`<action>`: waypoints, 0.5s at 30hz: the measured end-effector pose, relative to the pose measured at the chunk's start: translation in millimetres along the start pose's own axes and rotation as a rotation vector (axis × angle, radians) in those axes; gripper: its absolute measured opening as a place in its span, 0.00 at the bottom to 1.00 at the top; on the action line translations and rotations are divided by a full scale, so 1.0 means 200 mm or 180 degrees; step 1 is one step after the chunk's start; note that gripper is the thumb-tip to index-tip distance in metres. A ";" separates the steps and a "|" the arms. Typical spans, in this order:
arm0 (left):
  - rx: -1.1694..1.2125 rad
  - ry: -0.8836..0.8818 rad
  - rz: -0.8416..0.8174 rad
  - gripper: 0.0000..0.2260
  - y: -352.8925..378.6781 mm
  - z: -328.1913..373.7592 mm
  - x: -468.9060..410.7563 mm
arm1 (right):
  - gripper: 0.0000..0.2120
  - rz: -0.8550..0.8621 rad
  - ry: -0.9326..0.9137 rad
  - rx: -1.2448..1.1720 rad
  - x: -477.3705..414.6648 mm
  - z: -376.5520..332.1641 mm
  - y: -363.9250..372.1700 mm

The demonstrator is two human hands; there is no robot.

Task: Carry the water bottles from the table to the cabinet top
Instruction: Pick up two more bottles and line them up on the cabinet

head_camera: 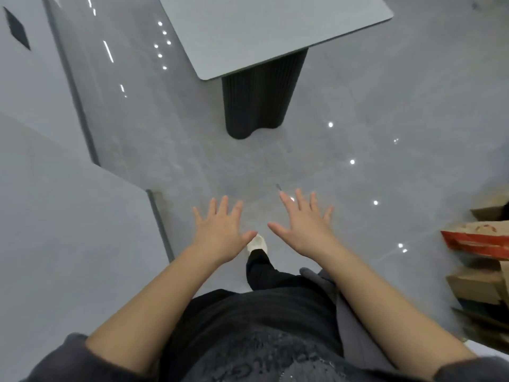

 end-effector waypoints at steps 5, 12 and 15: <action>0.0289 -0.0358 0.0185 0.34 -0.21 -0.15 -0.16 | 0.37 0.0045 -0.0445 0.0433 -0.28 -0.23 -0.24; 0.0666 -0.0662 0.0255 0.34 -0.40 -0.42 -0.33 | 0.37 -0.0038 -0.0748 0.0733 -0.56 -0.58 -0.41; 0.0746 -0.0698 0.0318 0.34 -0.51 -0.60 -0.44 | 0.37 -0.0064 -0.0757 0.0817 -0.69 -0.74 -0.46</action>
Point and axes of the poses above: each hand's wrist, its own x-axis away from the middle knuckle, its own y-axis out of the palm, z = x × y, the point moved 7 cm from there along -x, towards the middle knuckle, and after that the axes turned 9 degrees about y, right-handed, at the moved point
